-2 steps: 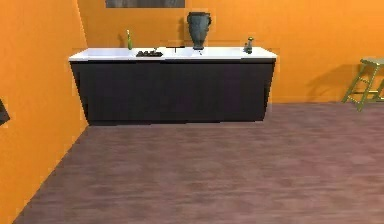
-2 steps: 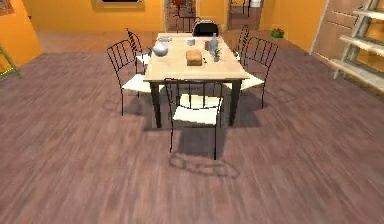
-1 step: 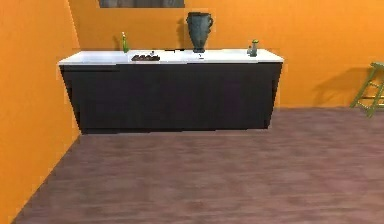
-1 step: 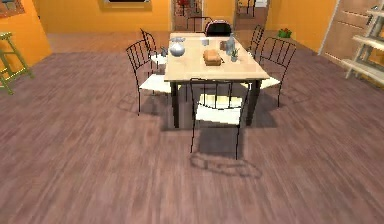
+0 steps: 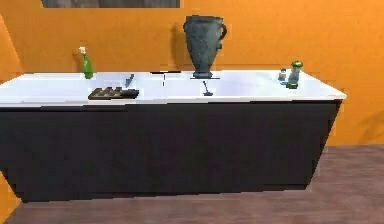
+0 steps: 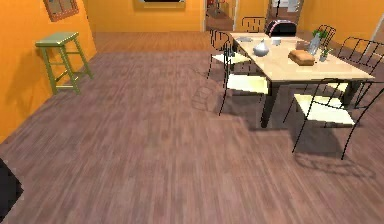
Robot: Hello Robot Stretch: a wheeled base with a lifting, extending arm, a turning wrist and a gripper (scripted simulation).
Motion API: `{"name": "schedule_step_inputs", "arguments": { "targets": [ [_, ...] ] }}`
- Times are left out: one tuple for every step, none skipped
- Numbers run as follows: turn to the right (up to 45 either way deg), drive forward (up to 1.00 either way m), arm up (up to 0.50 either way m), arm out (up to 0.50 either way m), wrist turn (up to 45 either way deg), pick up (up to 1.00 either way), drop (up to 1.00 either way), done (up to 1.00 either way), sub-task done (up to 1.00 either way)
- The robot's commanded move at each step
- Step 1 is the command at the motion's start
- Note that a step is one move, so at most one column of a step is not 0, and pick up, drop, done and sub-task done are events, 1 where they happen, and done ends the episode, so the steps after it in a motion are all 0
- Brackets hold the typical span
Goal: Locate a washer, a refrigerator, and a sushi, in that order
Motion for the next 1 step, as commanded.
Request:
{"name": "schedule_step_inputs", "arguments": {
  "targets": [
    [6.0,0.00,0.00,0.00,0.0,0.00,0.00,0.00,0.00]
  ]
}}
